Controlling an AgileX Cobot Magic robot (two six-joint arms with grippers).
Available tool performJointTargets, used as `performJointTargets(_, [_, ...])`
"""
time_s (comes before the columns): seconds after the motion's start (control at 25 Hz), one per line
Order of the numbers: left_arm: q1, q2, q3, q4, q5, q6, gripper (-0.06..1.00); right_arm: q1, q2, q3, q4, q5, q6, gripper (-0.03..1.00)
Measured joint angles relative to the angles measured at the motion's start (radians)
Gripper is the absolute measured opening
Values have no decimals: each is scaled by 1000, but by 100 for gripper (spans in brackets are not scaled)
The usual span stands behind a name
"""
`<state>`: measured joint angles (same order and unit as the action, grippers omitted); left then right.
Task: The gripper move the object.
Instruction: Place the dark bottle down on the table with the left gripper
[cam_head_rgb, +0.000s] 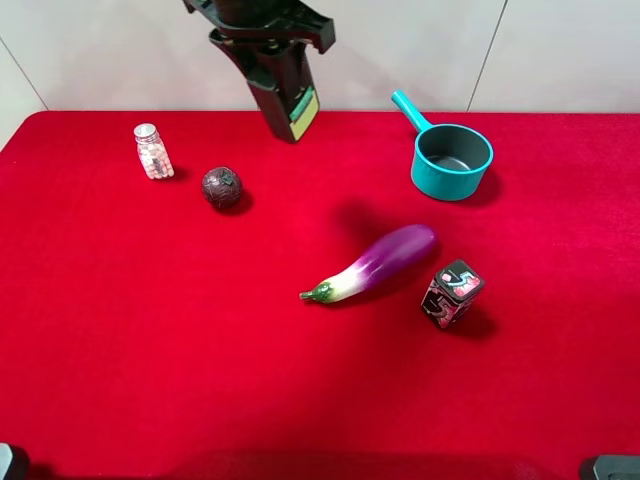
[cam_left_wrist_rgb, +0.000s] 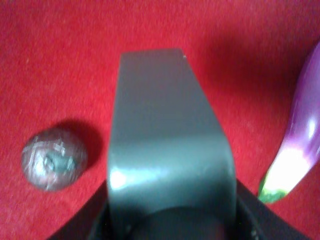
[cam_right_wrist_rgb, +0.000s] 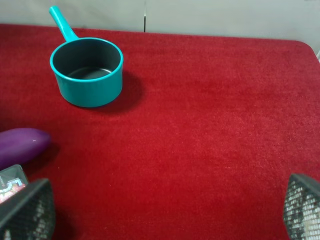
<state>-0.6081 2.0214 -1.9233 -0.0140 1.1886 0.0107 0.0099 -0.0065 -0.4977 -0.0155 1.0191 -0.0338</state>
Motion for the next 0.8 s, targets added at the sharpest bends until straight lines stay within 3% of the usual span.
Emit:
performJointTargets(0.48, [0,244,-252,-39,0,-3,42,0,0,0,0,-1,0,69])
performJointTargets(0.8, [0,340,-302,-88,-11,-4,42,0,0,0,0,-1,0,69])
